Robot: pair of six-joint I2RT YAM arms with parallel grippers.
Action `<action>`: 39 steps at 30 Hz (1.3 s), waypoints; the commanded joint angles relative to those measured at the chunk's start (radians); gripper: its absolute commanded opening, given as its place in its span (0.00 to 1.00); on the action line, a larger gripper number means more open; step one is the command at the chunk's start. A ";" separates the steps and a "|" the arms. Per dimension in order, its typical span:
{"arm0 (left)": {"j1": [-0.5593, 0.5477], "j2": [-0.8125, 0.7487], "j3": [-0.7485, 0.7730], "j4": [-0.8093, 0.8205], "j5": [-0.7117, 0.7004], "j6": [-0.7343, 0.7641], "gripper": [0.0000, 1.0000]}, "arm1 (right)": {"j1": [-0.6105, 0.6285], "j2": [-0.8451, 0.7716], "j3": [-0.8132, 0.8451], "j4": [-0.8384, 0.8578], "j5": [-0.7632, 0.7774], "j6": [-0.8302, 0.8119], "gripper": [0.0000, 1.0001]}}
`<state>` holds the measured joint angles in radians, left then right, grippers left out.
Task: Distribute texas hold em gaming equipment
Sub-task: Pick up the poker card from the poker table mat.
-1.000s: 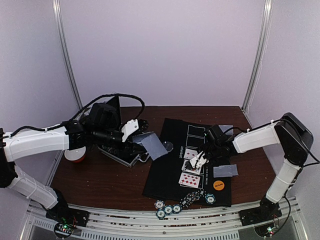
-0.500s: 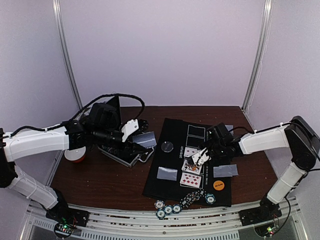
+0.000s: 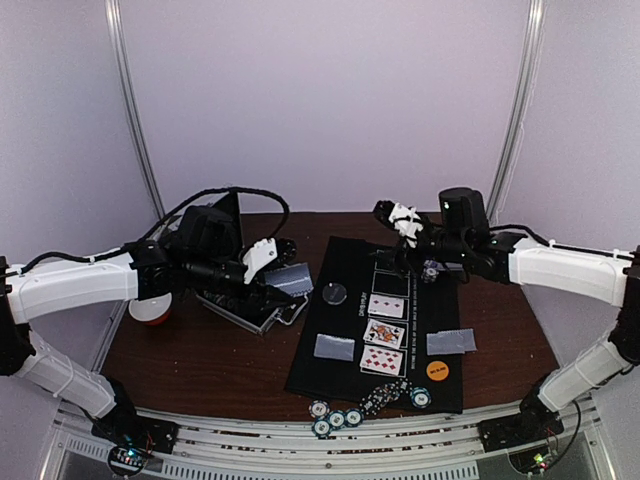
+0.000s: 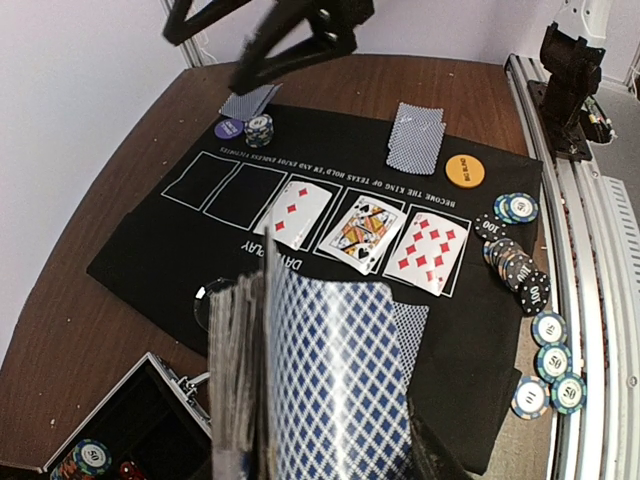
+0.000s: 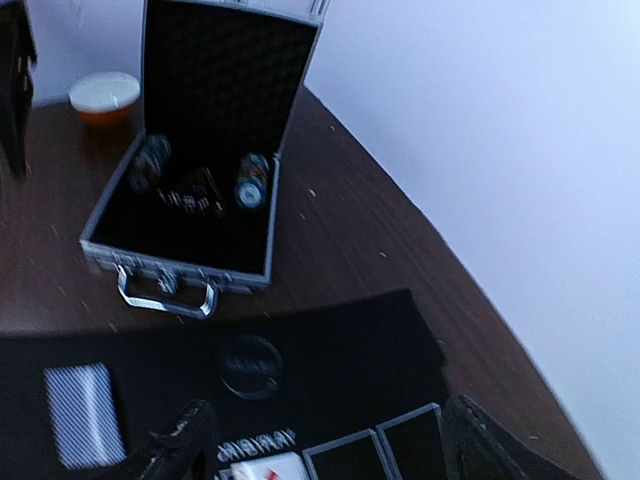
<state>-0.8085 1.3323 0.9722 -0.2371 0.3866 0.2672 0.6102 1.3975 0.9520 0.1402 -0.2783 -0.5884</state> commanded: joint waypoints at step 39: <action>0.011 -0.035 0.006 0.040 0.005 -0.001 0.41 | 0.190 0.671 0.435 -0.677 -0.299 0.438 0.35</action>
<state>-0.8040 1.3308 0.9722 -0.2367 0.3851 0.2672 0.7834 2.0468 1.3758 -0.4736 -0.5884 -0.1352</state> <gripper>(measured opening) 0.414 0.413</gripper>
